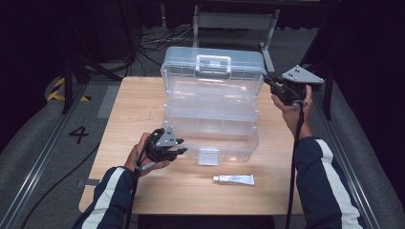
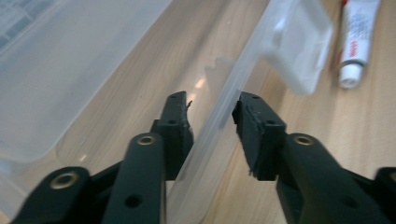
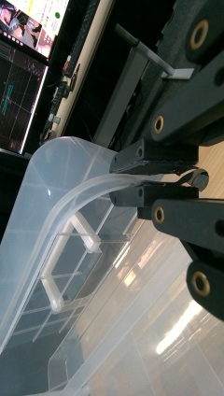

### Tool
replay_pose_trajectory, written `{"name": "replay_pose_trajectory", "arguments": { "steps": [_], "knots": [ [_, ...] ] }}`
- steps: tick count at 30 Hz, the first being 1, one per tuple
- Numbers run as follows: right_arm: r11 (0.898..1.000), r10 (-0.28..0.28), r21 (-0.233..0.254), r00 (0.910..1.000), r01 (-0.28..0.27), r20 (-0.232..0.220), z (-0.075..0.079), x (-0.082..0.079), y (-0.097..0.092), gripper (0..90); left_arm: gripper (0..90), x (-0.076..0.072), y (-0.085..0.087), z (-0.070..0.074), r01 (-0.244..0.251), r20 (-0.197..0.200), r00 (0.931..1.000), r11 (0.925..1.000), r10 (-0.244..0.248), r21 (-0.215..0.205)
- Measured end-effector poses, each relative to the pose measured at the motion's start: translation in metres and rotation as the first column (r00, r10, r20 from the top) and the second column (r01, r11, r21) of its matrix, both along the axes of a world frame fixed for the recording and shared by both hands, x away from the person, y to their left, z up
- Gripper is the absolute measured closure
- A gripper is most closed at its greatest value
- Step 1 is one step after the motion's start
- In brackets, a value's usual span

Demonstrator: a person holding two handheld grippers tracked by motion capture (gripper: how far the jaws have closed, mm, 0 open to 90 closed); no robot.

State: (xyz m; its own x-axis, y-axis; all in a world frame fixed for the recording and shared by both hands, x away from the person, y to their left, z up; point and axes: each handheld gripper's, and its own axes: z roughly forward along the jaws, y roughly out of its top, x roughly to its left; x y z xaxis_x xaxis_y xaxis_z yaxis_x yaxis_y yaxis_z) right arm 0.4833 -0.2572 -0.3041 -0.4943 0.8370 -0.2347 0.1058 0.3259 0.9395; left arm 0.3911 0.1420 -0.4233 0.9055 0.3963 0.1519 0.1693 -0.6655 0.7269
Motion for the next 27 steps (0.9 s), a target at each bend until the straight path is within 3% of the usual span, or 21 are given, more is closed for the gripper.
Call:
{"name": "replay_pose_trajectory", "arguments": {
  "steps": [27],
  "knots": [
    [0.999, -0.035, 0.032, 0.9991, 0.036, -0.023, 0.002, 0.026, 0.002, 83.6, 64.8, 0.004, 0.006, -0.004, 0.022, 0.010, 0.9997, 0.9995, -0.022, -0.022]
  ]
}}
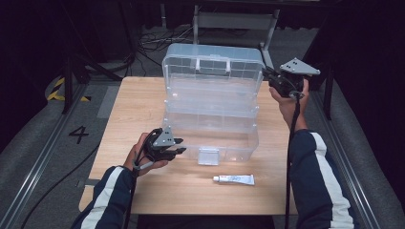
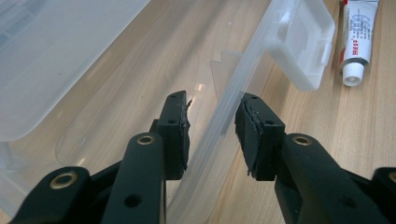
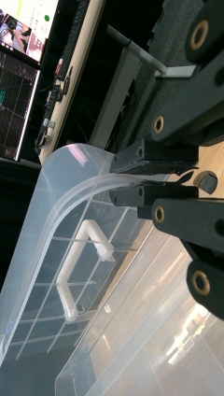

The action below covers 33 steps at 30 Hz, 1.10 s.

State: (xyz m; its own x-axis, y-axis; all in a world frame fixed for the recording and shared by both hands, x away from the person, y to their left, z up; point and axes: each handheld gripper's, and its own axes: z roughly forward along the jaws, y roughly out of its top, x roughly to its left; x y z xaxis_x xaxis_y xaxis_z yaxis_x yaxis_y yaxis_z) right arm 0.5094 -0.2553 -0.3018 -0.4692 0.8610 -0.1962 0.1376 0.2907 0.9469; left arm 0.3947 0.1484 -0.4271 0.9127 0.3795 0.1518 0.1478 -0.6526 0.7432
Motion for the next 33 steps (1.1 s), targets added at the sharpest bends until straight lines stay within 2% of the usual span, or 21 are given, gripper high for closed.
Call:
{"name": "replay_pose_trajectory", "arguments": {
  "steps": [4, 21, 33],
  "knots": [
    [1.000, -0.003, -0.004, 1.0000, 0.003, -0.004, 0.000, 0.004, 0.000, 83.5, 64.6, 0.001, 0.000, -0.001, -0.003, -0.012, 0.9999, 0.9999, 0.003, -0.013],
    [1.000, -0.013, -0.013, 0.9992, 0.013, -0.038, 0.004, 0.017, 0.001, 83.3, 64.0, 0.002, 0.000, -0.001, 0.000, -0.023, 0.9997, 0.9998, 0.000, -0.020],
    [0.999, -0.037, 0.003, 0.9977, 0.037, -0.056, 0.002, 0.030, 0.003, 83.3, 64.1, 0.002, 0.000, -0.001, -0.001, -0.027, 0.9996, 0.9998, 0.000, -0.018]
  ]
}}
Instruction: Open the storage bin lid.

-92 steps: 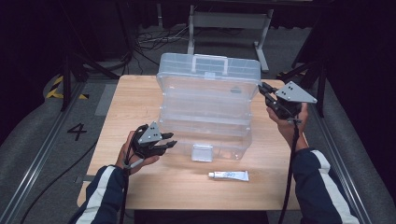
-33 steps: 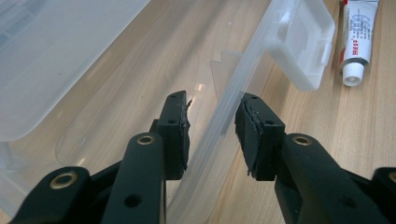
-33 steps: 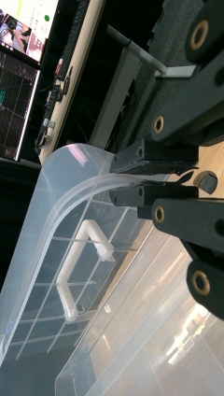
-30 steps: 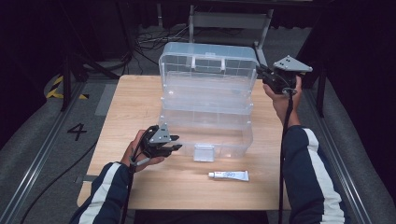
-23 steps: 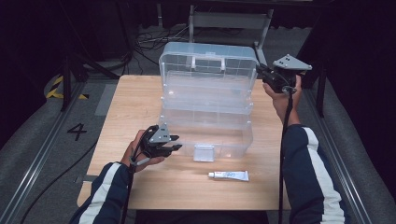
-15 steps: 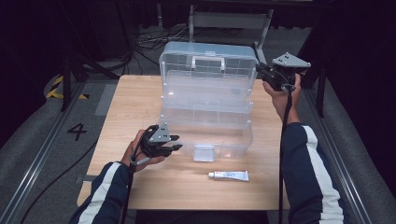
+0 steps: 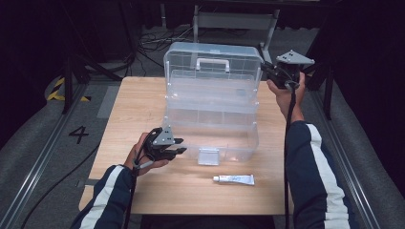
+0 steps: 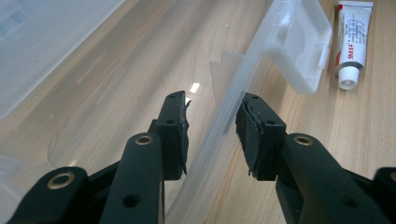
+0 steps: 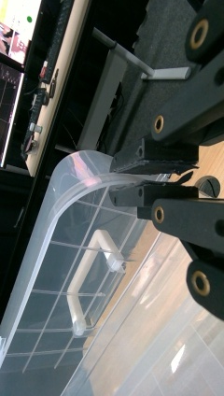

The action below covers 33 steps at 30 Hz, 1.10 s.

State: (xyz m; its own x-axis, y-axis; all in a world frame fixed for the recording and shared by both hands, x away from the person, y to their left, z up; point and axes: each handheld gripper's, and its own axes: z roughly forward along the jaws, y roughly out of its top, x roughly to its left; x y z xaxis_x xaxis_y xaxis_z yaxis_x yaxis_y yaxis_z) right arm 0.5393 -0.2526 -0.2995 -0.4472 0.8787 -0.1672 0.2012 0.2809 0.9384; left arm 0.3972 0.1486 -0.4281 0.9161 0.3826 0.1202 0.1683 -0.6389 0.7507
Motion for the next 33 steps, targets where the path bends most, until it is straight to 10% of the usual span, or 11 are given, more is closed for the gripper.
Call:
{"name": "replay_pose_trajectory", "arguments": {
  "steps": [33],
  "knots": [
    [0.999, -0.040, -0.021, 0.9947, 0.038, -0.094, -0.007, 0.052, 0.004, 82.4, 63.4, 0.001, 0.001, -0.001, -0.003, -0.019, 0.9998, 0.9998, 0.003, -0.021]
  ]
}}
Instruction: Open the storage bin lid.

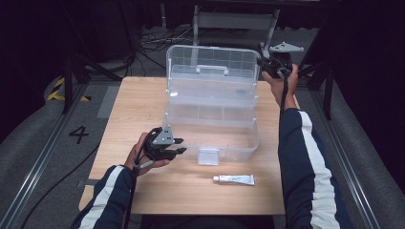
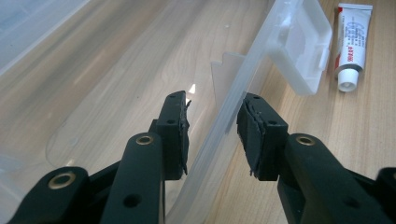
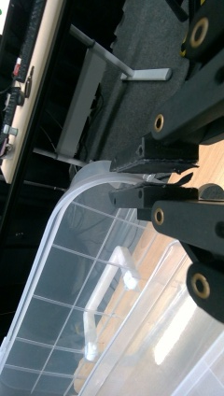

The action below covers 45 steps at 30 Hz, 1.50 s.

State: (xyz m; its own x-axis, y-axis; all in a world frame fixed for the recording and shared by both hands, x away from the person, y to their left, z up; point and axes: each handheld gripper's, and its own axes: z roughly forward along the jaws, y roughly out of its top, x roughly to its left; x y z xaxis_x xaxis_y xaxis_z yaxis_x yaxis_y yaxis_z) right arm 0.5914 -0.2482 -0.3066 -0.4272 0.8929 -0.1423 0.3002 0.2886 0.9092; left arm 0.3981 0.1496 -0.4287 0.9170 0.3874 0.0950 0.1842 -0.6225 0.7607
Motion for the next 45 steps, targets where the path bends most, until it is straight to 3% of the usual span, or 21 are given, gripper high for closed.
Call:
{"name": "replay_pose_trajectory", "arguments": {
  "steps": [3, 11, 17, 26, 35, 37, 38, 39, 40, 41, 43, 45],
  "knots": [
    [1.000, -0.002, -0.014, 1.0000, 0.002, -0.004, -0.003, 0.006, 0.001, 82.2, 63.1, 0.000, 0.000, 0.000, -0.002, -0.003, 1.0000, 1.0000, 0.002, 0.002],
    [1.000, 0.016, 0.024, 0.9992, -0.015, -0.035, -0.012, 0.026, -0.003, 81.2, 63.3, 0.000, 0.000, 0.000, 0.005, 0.001, 1.0000, 1.0000, -0.005, -0.003],
    [1.000, 0.018, 0.002, 0.9990, -0.018, -0.042, -0.017, 0.033, -0.003, 80.8, 63.7, 0.001, 0.000, 0.000, 0.011, -0.001, 0.9999, 0.9999, -0.011, -0.005],
    [1.000, 0.019, 0.027, 0.9948, -0.016, -0.100, -0.022, 0.046, -0.005, 80.5, 63.4, 0.000, -0.001, -0.001, 0.005, 0.004, 1.0000, 1.0000, -0.005, -0.004],
    [1.000, -0.010, -0.026, 0.9905, 0.007, -0.137, -0.034, 0.058, -0.003, 80.6, 62.7, -0.001, 0.000, -0.001, 0.005, 0.002, 1.0000, 1.0000, -0.005, -0.004],
    [1.000, -0.010, -0.023, 0.9901, 0.007, -0.140, -0.036, 0.059, -0.003, 83.0, 62.6, -0.001, 0.000, -0.001, 0.004, 0.003, 1.0000, 1.0000, -0.004, -0.002],
    [1.000, -0.005, 0.013, 0.9899, 0.007, -0.141, -0.039, 0.061, -0.007, 90.0, 62.7, -0.001, 0.000, -0.001, 0.004, 0.000, 1.0000, 1.0000, -0.004, -0.003],
    [1.000, -0.005, 0.013, 0.9899, 0.007, -0.141, -0.039, 0.061, -0.007, 90.0, 62.7, -0.001, 0.000, -0.001, 0.006, 0.000, 1.0000, 0.9999, -0.006, -0.009],
    [0.998, 0.028, 0.057, 0.9897, -0.020, -0.140, -0.040, 0.061, -0.009, 90.0, 63.1, -0.001, 0.000, -0.002, 0.002, 0.004, 1.0000, 0.9999, -0.002, -0.010],
    [0.998, 0.028, 0.057, 0.9897, -0.020, -0.140, -0.040, 0.061, -0.009, 90.0, 62.5, -0.001, 0.000, -0.002, 0.002, 0.004, 1.0000, 0.9999, -0.002, -0.010],
    [1.000, 0.018, 0.008, 0.9863, -0.017, -0.164, -0.043, 0.062, -0.005, 90.0, 63.0, -0.001, 0.000, -0.002, 0.010, 0.002, 0.9999, 0.9999, -0.010, -0.011],
    [1.000, 0.017, 0.003, 0.9852, -0.017, -0.170, -0.045, 0.063, -0.003, 90.0, 63.4, -0.001, 0.000, -0.002, 0.008, 0.005, 1.0000, 0.9999, -0.008, -0.009]
  ]
}}
